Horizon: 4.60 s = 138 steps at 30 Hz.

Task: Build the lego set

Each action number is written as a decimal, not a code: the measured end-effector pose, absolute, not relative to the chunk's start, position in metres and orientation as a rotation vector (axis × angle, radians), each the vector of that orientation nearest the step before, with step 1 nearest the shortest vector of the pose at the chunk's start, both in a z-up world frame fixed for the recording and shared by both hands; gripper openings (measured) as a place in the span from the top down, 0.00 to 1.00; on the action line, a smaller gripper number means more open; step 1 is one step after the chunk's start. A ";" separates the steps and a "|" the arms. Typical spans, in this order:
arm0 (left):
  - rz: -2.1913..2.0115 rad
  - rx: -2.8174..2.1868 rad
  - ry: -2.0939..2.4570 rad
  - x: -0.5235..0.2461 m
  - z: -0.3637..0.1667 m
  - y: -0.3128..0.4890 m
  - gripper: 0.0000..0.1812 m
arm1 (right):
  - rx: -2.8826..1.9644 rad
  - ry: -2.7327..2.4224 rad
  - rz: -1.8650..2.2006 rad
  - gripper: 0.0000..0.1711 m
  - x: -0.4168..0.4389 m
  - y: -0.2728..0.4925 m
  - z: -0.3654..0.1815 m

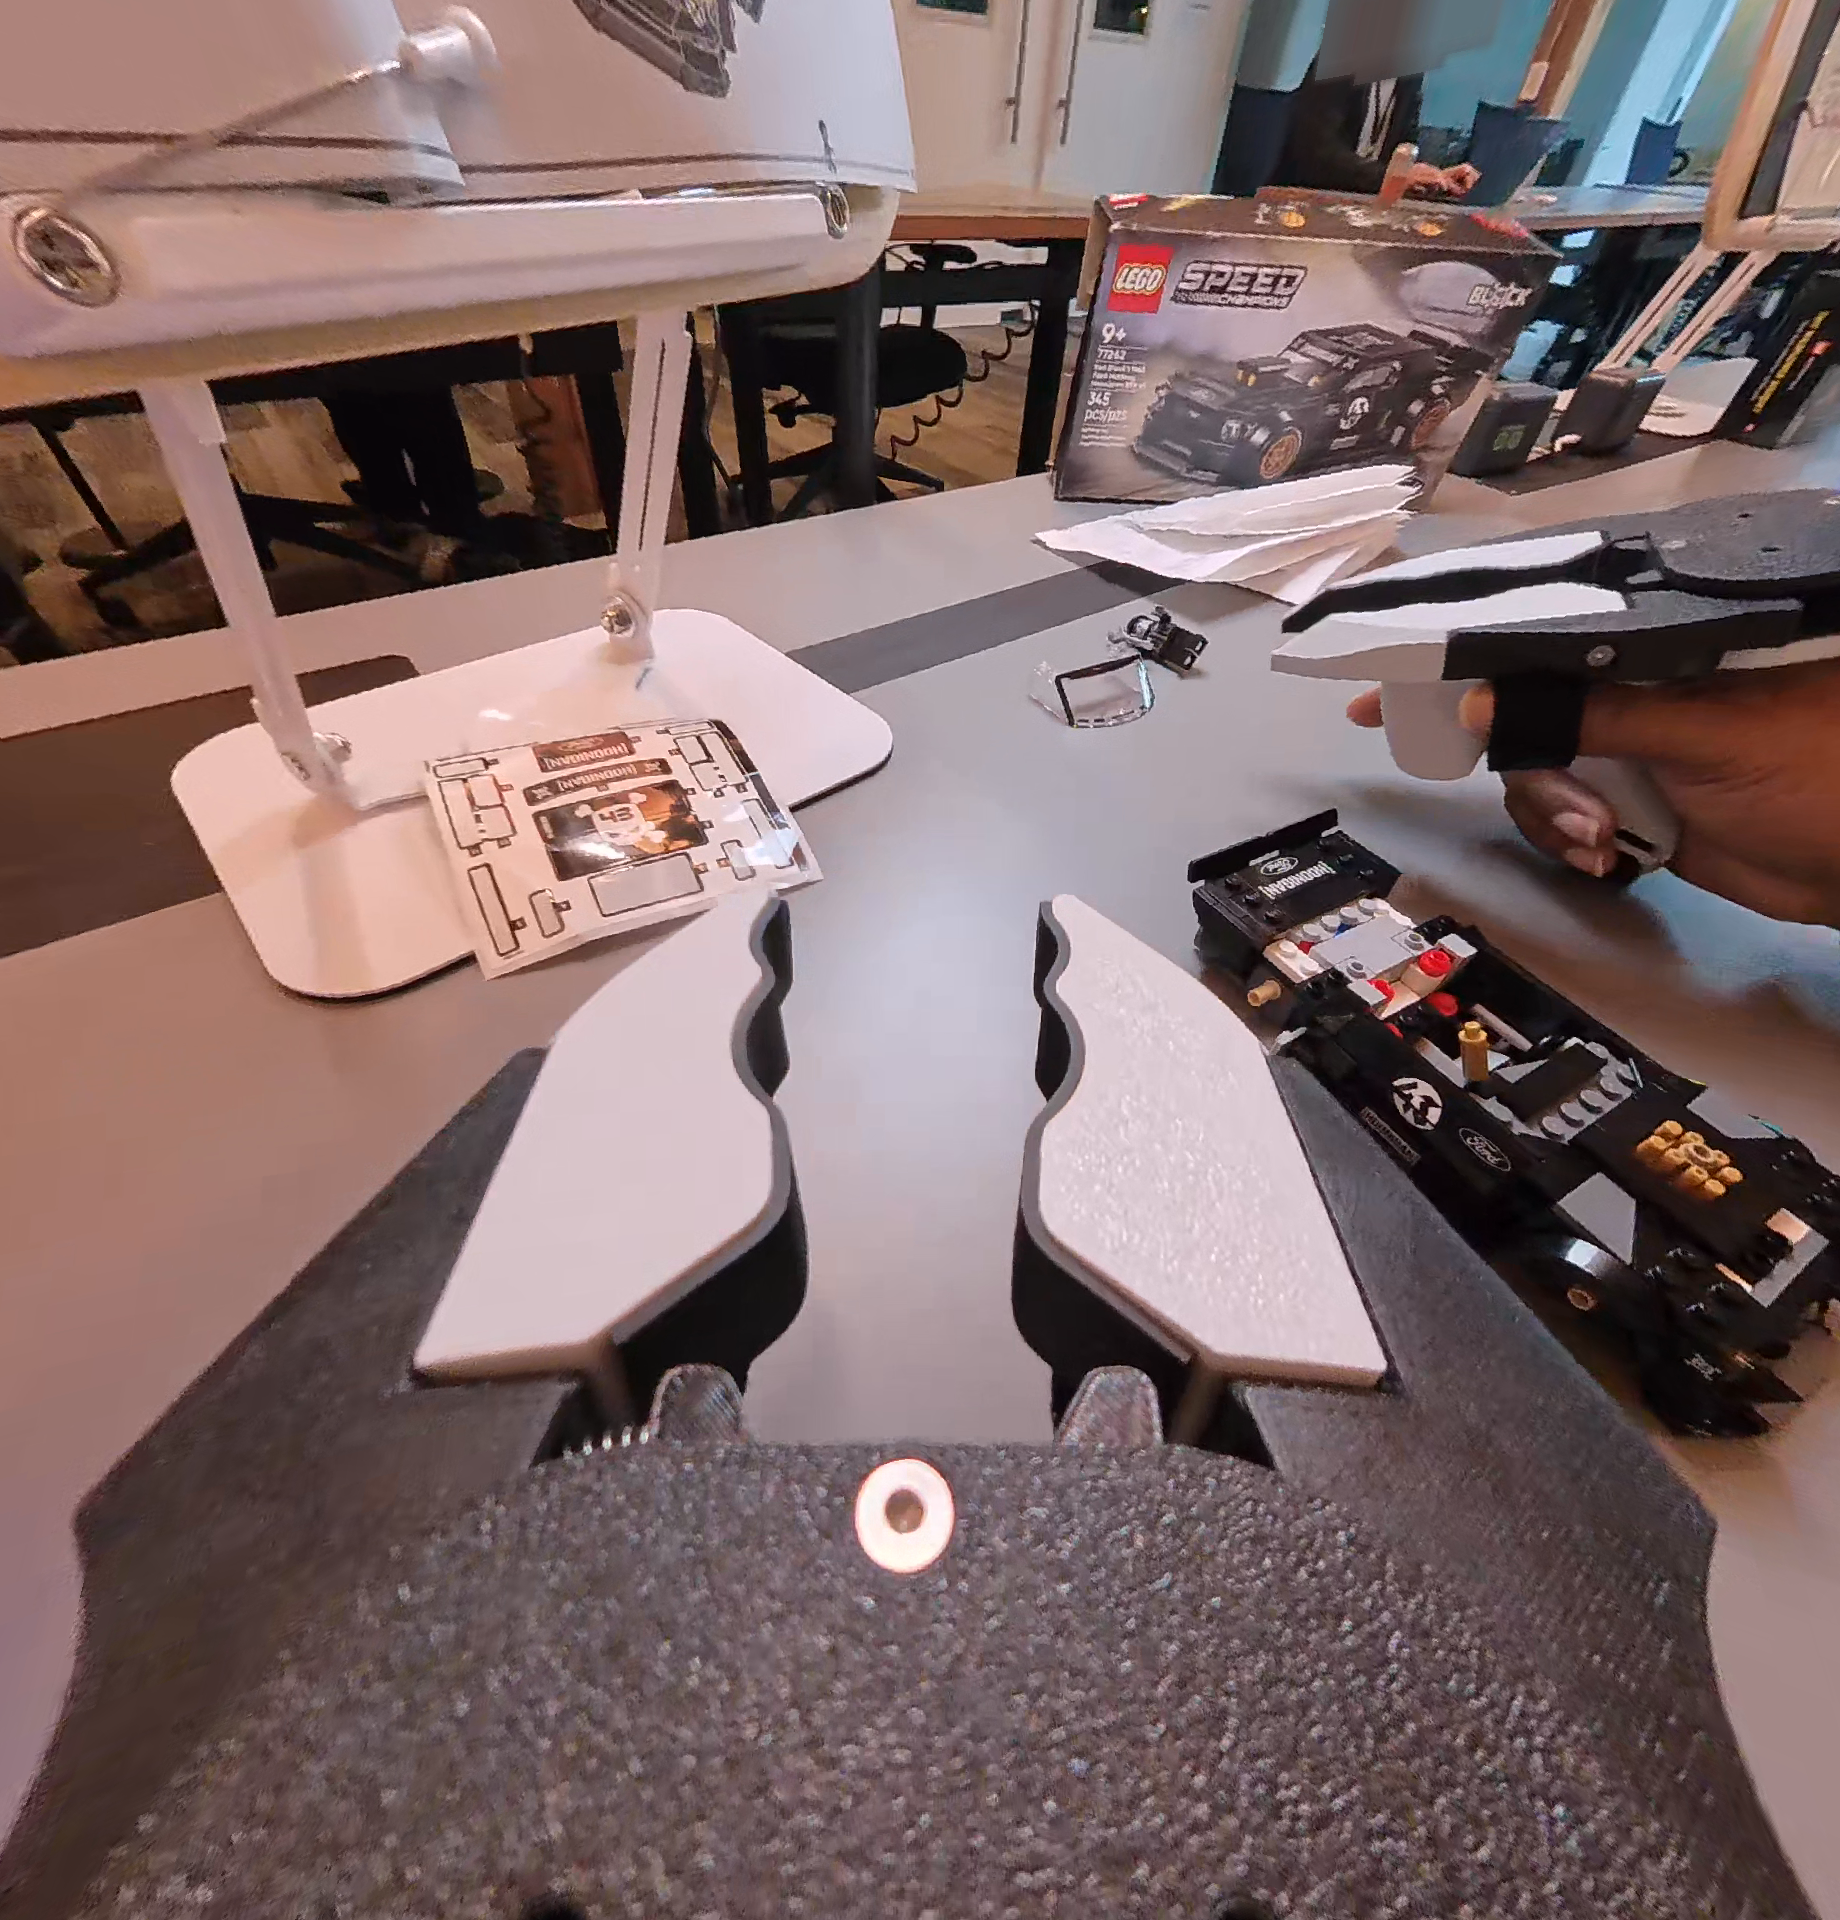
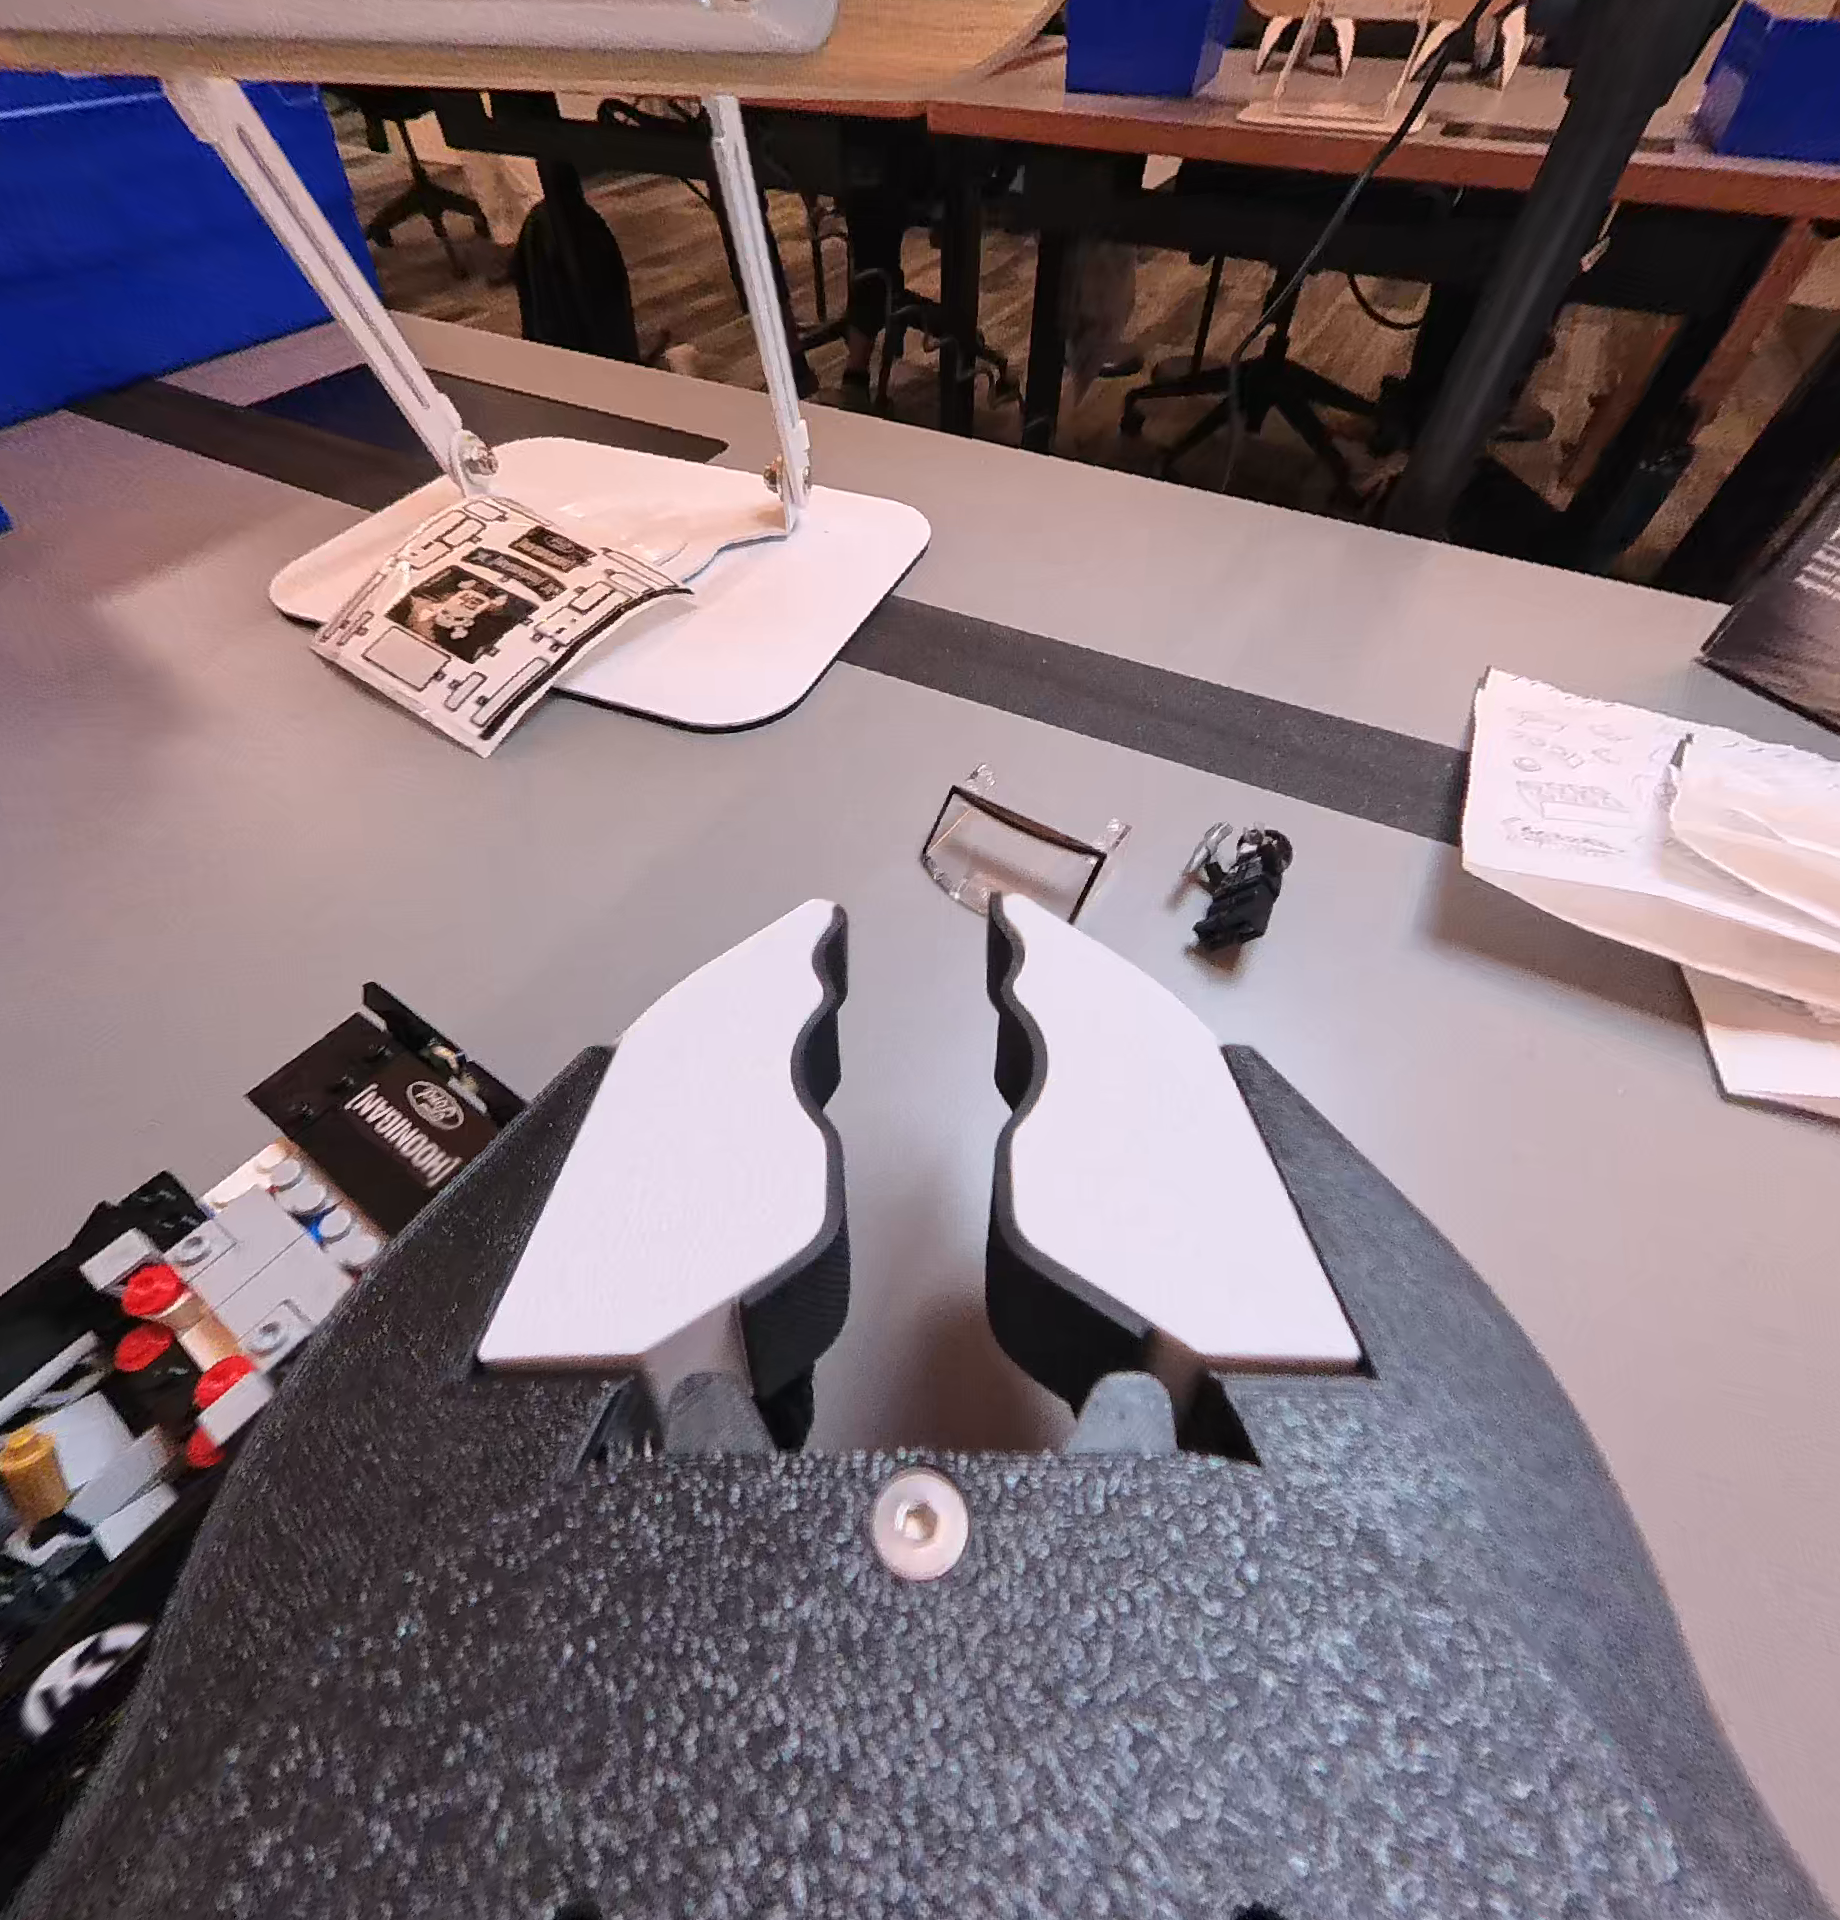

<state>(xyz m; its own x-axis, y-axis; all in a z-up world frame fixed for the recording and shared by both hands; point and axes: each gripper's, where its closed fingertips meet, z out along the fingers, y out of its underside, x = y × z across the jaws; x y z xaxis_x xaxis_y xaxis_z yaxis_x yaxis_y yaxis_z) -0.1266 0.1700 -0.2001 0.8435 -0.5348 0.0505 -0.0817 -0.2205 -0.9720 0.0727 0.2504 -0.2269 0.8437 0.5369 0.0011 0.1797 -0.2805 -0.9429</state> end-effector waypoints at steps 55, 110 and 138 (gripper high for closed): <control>-0.640 -1.961 1.022 -0.022 -0.256 0.081 0.51 | -1.827 -0.742 0.457 0.86 0.067 0.212 -0.224; -0.449 -1.975 1.204 -0.063 -0.279 0.138 0.55 | -1.774 -0.666 0.524 0.93 0.055 0.269 -0.205; -0.393 -1.995 1.121 -0.068 -0.277 0.145 0.54 | -1.806 -0.665 0.491 0.95 0.056 0.261 -0.221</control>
<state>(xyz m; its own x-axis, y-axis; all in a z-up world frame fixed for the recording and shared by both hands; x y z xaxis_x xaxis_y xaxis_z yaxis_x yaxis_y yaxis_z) -0.0676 0.1448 -0.2774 0.5599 -0.8214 -0.1085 -0.5740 -0.2901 -0.7657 0.0560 0.2610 -0.2206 0.7568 0.6535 -0.0091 0.2015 -0.2465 -0.9480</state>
